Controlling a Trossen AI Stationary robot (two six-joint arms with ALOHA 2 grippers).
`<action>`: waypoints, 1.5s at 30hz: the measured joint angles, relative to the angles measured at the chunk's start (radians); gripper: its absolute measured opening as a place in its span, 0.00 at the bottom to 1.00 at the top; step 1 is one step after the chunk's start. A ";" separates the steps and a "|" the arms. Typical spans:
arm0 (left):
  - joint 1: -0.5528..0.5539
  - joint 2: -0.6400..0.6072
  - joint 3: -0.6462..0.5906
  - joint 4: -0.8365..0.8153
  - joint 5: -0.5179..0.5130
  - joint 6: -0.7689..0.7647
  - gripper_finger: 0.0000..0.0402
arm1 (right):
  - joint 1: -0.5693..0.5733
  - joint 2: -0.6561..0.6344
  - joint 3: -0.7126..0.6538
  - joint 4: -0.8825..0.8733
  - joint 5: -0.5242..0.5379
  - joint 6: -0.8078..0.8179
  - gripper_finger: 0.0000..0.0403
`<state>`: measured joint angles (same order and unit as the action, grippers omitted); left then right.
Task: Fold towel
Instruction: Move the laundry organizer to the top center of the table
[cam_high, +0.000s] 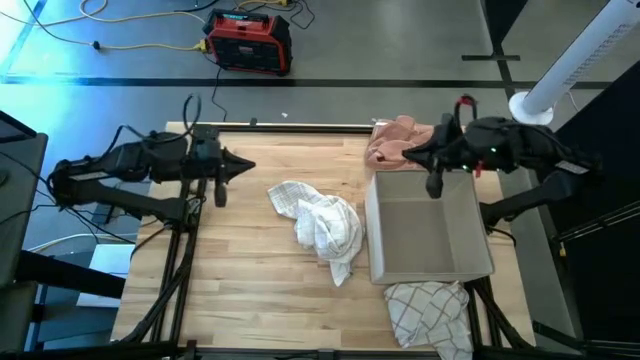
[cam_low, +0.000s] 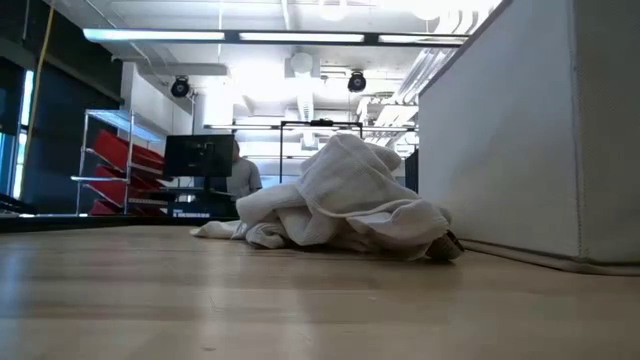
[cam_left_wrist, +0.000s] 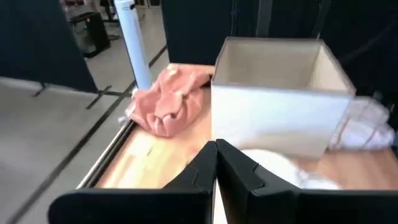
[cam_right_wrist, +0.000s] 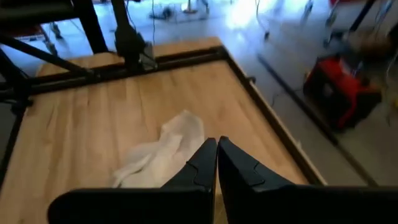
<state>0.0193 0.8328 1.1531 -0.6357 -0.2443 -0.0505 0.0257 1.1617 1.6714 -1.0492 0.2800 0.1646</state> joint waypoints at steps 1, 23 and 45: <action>0.000 0.009 0.020 0.001 0.002 -0.016 0.00 | 0.000 0.026 0.032 -0.002 -0.003 0.009 0.00; 0.000 0.061 0.088 -0.056 0.147 -0.148 0.00 | -0.044 0.174 0.215 -0.535 -0.053 0.113 0.01; 0.000 0.284 0.087 -0.240 0.182 -0.176 0.11 | -0.301 0.163 -0.351 -0.477 -0.081 -0.340 0.55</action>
<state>0.0193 1.1169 1.2404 -0.8761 -0.0628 -0.2264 -0.2749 1.3251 1.3208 -1.5262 0.1986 -0.1754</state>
